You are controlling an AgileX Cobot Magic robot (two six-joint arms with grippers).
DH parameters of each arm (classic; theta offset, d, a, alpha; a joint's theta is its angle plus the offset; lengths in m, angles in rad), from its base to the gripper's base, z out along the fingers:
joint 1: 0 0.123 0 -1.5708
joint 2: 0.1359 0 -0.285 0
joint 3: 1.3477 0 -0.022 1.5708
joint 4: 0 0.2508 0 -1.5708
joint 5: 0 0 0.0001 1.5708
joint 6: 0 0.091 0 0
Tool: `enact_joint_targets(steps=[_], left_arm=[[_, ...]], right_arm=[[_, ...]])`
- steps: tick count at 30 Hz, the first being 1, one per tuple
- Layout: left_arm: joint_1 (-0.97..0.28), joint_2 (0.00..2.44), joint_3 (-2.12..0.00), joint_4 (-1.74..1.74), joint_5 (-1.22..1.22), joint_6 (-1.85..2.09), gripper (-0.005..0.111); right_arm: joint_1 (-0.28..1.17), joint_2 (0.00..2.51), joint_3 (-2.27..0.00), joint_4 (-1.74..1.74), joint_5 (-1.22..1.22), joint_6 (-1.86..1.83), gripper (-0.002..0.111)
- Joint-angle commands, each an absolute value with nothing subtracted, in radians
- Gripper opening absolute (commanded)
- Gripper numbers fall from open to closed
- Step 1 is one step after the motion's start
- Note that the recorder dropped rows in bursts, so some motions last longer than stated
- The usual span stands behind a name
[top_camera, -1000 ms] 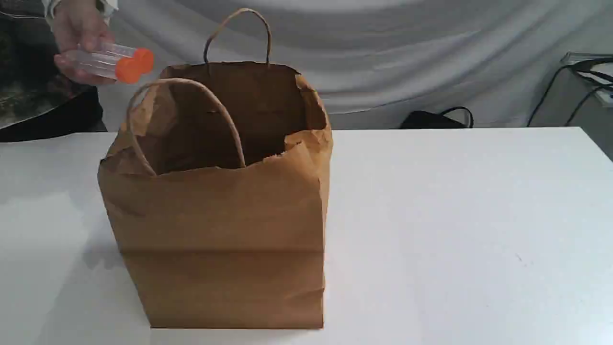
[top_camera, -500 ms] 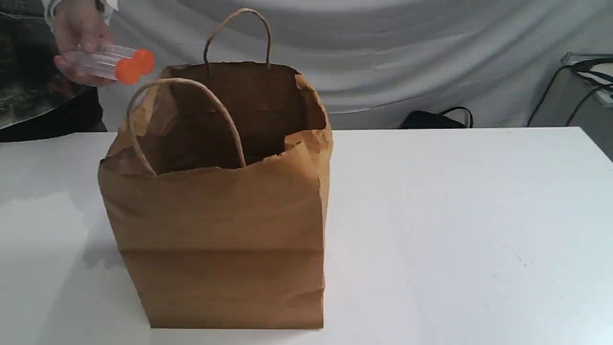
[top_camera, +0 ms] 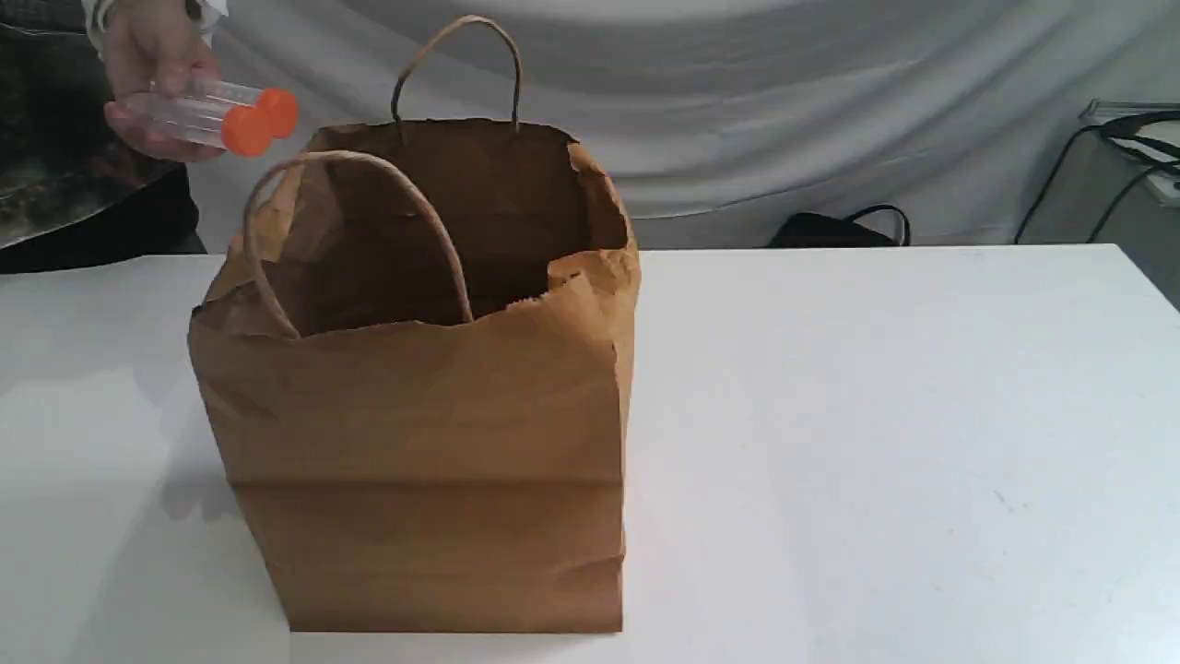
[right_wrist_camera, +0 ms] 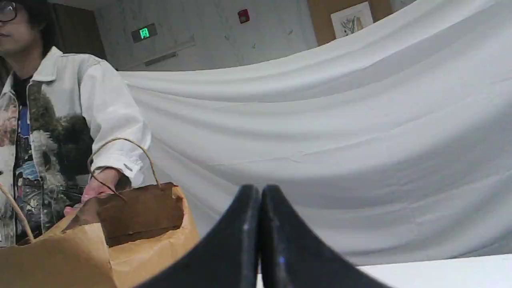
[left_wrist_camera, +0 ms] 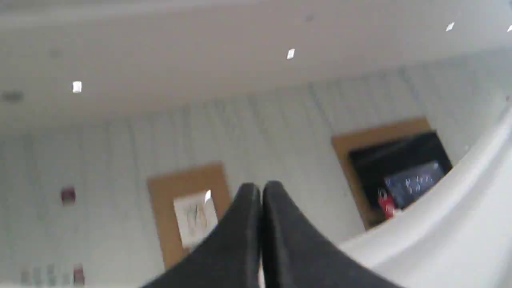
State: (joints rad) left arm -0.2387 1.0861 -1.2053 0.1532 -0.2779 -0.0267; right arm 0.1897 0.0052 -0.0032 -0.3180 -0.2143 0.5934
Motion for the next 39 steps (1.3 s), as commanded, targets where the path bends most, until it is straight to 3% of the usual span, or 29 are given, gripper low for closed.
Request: enact_joint_targets(steps=[1, 4, 13, 18, 24, 39], left_arm=[[-0.225, 1.148, -1.28, 0.07, -0.209, -0.044, 0.0], [-0.223, 1.196, -1.345, 0.073, -0.117, -0.044, 0.0], [-0.149, 1.38, -1.779, 0.093, 0.659, -0.041, 0.0], [-0.151, 1.473, -1.95, 0.056, 0.921, 0.159, 0.0], [-0.151, 1.524, -1.977, -0.047, 1.038, 0.495, 0.0], [-0.151, 1.76, -2.056, -0.057, 1.221, 0.596, 0.0]], right_arm=[[0.187, 0.0, 0.0, -0.322, -0.213, 0.592, 0.0], [0.187, 0.0, 0.0, -0.322, -0.213, 0.592, 0.0], [0.187, 0.0, 0.0, -0.322, -0.213, 0.592, 0.0], [0.187, 0.0, 0.0, -0.322, -0.213, 0.601, 0.0], [0.187, 0.0, 0.0, -0.322, -0.213, 0.602, 0.0], [0.187, 0.0, 0.0, -0.322, -0.213, 0.61, 0.0]])
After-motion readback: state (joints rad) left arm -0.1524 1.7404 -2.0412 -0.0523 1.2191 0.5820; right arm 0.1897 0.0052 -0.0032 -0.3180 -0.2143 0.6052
